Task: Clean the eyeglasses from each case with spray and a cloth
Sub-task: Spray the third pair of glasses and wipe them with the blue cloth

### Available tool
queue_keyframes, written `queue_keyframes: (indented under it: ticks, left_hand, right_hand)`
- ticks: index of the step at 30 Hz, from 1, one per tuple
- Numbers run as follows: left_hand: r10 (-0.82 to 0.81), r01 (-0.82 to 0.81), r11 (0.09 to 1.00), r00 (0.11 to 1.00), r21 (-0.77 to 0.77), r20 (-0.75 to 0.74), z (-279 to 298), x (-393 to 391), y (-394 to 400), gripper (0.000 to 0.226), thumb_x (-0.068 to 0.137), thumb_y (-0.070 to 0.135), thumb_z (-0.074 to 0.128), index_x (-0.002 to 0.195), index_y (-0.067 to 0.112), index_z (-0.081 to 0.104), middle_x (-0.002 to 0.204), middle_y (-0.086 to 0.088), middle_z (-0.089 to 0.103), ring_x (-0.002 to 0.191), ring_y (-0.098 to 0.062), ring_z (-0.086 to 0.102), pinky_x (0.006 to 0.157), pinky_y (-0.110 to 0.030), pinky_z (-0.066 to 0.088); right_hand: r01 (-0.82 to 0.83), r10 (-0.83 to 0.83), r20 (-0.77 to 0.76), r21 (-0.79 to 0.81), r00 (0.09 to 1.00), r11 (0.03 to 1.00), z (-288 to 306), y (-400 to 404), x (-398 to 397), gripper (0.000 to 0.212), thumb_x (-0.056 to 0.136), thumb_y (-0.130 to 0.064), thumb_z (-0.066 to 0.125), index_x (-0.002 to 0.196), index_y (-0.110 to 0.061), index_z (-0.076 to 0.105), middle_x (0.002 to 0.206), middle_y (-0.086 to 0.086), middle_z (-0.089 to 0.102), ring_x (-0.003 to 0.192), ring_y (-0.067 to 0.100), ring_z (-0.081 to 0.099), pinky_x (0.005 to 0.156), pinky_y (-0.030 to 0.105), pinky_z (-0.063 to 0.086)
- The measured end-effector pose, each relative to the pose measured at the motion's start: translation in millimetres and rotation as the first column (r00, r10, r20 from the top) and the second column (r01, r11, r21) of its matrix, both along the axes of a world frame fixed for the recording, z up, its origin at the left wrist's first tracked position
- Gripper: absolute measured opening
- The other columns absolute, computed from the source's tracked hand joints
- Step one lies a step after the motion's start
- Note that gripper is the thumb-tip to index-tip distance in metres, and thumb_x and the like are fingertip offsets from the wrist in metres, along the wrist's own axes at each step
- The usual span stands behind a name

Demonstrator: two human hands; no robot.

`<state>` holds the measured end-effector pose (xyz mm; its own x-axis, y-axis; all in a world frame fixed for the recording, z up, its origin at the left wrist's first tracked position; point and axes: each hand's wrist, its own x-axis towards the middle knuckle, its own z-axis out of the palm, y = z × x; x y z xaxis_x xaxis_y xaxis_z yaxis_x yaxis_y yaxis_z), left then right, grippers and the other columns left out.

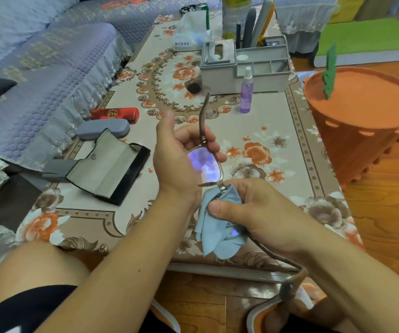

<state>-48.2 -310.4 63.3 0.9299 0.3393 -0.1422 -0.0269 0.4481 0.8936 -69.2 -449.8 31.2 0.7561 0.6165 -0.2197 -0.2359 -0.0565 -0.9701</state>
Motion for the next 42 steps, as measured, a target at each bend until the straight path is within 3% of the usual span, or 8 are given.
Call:
queue_keyframes:
  ticks: [8,13,17,23,27,35,39,42]
  left_hand:
    - [0.020,-0.022,0.997,0.999,0.072,0.028,9,5,7,0.073,0.105,0.052,0.029,0.065,0.004,0.066,0.058,-0.013,0.058,0.048,-0.027,0.058,0.069,-0.045,0.041]
    - [0.060,-0.060,0.998,0.996,-0.001,0.059,10,5,11,0.067,0.106,0.046,0.033,0.068,0.001,0.064,0.063,-0.011,0.057,0.052,-0.021,0.055,0.054,-0.034,0.053]
    - [0.048,-0.047,0.999,0.997,-0.007,0.056,9,4,10,0.066,0.105,0.048,0.033,0.069,0.001,0.063,0.066,-0.013,0.056,0.053,-0.023,0.054,0.053,-0.034,0.053]
    - [0.051,-0.052,0.999,0.997,0.010,0.055,10,2,1,0.067,0.106,0.047,0.033,0.066,0.003,0.064,0.065,-0.013,0.056,0.055,-0.026,0.054,0.053,-0.034,0.052]
    - [0.009,-0.011,0.999,0.999,0.036,0.054,9,1,-5,0.070,0.105,0.049,0.031,0.065,0.004,0.066,0.064,-0.015,0.057,0.054,-0.028,0.056,0.056,-0.034,0.052]
    - [0.019,-0.024,0.997,0.997,0.070,0.072,8,2,-6,0.070,0.106,0.046,0.030,0.062,0.006,0.067,0.060,-0.012,0.059,0.051,-0.024,0.056,0.059,-0.036,0.052]
    - [0.056,-0.063,0.995,0.995,0.080,0.086,11,3,-3,0.068,0.107,0.044,0.030,0.064,0.004,0.065,0.059,-0.011,0.059,0.048,-0.024,0.057,0.068,-0.045,0.048]
    - [0.056,-0.066,0.992,0.994,0.107,0.090,11,2,-5,0.070,0.107,0.045,0.029,0.063,0.006,0.066,0.058,-0.011,0.060,0.048,-0.025,0.058,0.072,-0.049,0.043]
  right_hand:
    - [0.046,-0.023,-0.182,0.126,0.983,0.991,0,4,1,0.038,0.099,-0.042,0.056,0.096,-0.011,0.079,0.105,0.023,0.074,0.103,0.043,0.070,0.098,0.053,0.054]
    - [-0.047,0.154,-0.371,0.280,0.916,0.959,17,-3,5,0.032,0.097,-0.025,0.056,0.079,-0.020,0.082,0.087,0.005,0.077,0.082,0.014,0.074,0.076,0.026,0.061]
    - [-0.049,0.133,-0.359,0.233,0.924,0.971,14,-2,6,0.053,0.100,0.005,0.040,0.077,-0.018,0.082,0.083,0.007,0.076,0.075,0.015,0.072,0.069,0.026,0.060]
    - [-0.024,0.073,-0.250,0.194,0.966,0.981,15,-2,5,0.046,0.103,-0.005,0.047,0.073,-0.020,0.079,0.079,0.008,0.074,0.070,0.016,0.069,0.067,0.026,0.057]
    - [-0.035,0.077,-0.214,0.193,0.974,0.981,13,-2,4,0.014,0.084,-0.007,0.060,0.091,-0.004,0.072,0.090,0.021,0.072,0.074,0.024,0.070,0.069,0.031,0.059]
    - [0.024,-0.004,-0.189,0.104,0.982,0.994,13,0,3,0.012,0.082,-0.011,0.062,0.079,-0.012,0.073,0.079,0.015,0.068,0.070,0.023,0.063,0.069,0.032,0.050]
    - [0.169,-0.111,-0.314,0.163,0.943,0.972,16,1,2,0.047,0.093,0.001,0.052,0.054,-0.018,0.071,0.063,0.008,0.065,0.060,0.020,0.061,0.067,0.029,0.050]
    - [0.063,0.005,-0.301,0.215,0.954,0.975,15,2,1,0.029,0.087,-0.004,0.057,0.065,-0.016,0.073,0.071,0.011,0.068,0.067,0.020,0.064,0.070,0.029,0.054]
